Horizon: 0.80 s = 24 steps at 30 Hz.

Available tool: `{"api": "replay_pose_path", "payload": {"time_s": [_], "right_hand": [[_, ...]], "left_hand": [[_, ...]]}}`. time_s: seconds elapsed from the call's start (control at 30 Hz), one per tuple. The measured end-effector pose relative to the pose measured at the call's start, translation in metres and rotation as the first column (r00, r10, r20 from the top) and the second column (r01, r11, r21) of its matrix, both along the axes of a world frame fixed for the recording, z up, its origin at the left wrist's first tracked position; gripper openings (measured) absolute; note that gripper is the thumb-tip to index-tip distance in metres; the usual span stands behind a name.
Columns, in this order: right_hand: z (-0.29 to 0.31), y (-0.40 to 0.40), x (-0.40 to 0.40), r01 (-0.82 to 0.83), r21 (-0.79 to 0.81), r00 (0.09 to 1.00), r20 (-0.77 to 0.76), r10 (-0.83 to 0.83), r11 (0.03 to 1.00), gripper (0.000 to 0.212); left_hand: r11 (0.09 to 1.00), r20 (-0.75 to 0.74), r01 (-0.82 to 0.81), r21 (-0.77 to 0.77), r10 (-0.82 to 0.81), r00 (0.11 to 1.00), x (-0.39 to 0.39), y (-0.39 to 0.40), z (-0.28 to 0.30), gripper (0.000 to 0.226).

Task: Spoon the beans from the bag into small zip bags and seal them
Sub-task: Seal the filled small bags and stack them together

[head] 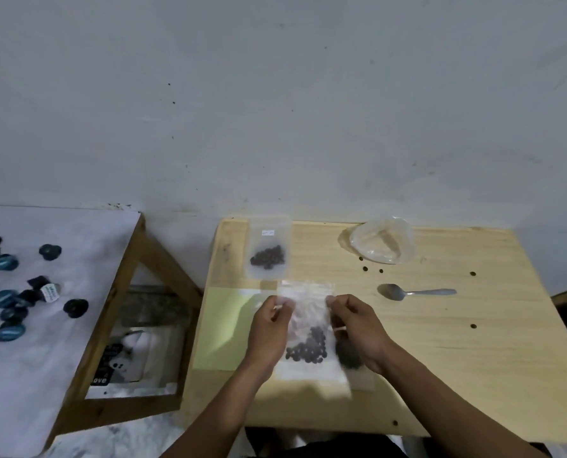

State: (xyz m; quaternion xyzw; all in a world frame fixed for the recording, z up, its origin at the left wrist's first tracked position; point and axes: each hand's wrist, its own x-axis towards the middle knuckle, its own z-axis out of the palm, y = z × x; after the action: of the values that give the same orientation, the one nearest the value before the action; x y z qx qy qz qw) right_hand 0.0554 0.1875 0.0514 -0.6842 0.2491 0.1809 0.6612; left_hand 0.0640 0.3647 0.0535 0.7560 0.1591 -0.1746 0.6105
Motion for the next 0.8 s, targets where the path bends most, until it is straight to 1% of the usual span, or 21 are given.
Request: {"api": "replay_pose_path", "payload": {"time_s": [0.03, 0.07, 0.1, 0.17, 0.23, 0.27, 0.33, 0.4, 0.43, 0.5, 0.6, 0.8], "right_hand": [[0.000, 0.009, 0.006, -0.009, 0.018, 1.000, 0.004, 0.009, 1.000, 0.038], [-0.003, 0.018, 0.011, -0.019, 0.002, 1.000, 0.011, 0.019, 1.000, 0.036], [-0.006, 0.027, 0.015, -0.041, -0.052, 0.999, 0.034, 0.042, 0.998, 0.030], [-0.021, 0.043, 0.023, -0.128, -0.236, 0.982, 0.106, 0.157, 0.963, 0.015], [-0.036, 0.058, 0.030, -0.246, -0.422, 0.931, 0.147, 0.333, 0.872, 0.009], [-0.042, 0.066, 0.032, -0.297, -0.497, 0.892, 0.160, 0.423, 0.815, 0.010], [-0.052, 0.082, 0.037, -0.375, -0.613, 0.804, 0.158, 0.573, 0.695, 0.017], [-0.059, 0.095, 0.042, -0.420, -0.707, 0.709, 0.136, 0.692, 0.570, 0.024], [-0.062, 0.101, 0.044, -0.426, -0.736, 0.672, 0.131, 0.729, 0.526, 0.026], [-0.064, 0.112, 0.047, -0.420, -0.768, 0.644, 0.123, 0.755, 0.484, 0.031], [-0.058, 0.125, 0.051, -0.414, -0.812, 0.635, 0.067, 0.770, 0.412, 0.037], [-0.056, 0.128, 0.060, -0.395, -0.894, 0.560, -0.054, 0.827, 0.209, 0.028]], "left_hand": [[0.999, 0.014, -0.032, 0.006, 0.032, 0.999, 0.001, 0.012, 0.000, 0.015], [0.997, 0.025, -0.075, 0.016, 0.075, 0.997, 0.001, 0.025, 0.000, 0.013], [0.992, 0.035, -0.123, 0.031, 0.122, 0.992, 0.001, 0.038, 0.002, 0.012], [0.971, 0.045, -0.235, 0.036, 0.233, 0.971, 0.002, 0.067, 0.004, 0.011], [0.941, 0.050, -0.338, -0.003, 0.338, 0.940, 0.001, 0.097, 0.005, 0.011], [0.925, 0.049, -0.380, -0.027, 0.381, 0.923, 0.000, 0.111, 0.006, 0.011], [0.898, 0.053, -0.436, -0.058, 0.439, 0.897, -0.004, 0.134, 0.010, 0.011], [0.885, 0.071, -0.463, -0.045, 0.465, 0.883, -0.009, 0.151, 0.013, 0.012], [0.882, 0.079, -0.470, -0.029, 0.471, 0.879, -0.012, 0.157, 0.013, 0.014], [0.877, 0.085, -0.481, 0.002, 0.479, 0.873, -0.015, 0.166, 0.012, 0.014], [0.879, 0.089, -0.476, 0.031, 0.472, 0.877, -0.016, 0.172, 0.009, 0.012], [0.899, 0.113, -0.431, 0.076, 0.421, 0.900, -0.017, 0.168, 0.015, 0.008]]}}
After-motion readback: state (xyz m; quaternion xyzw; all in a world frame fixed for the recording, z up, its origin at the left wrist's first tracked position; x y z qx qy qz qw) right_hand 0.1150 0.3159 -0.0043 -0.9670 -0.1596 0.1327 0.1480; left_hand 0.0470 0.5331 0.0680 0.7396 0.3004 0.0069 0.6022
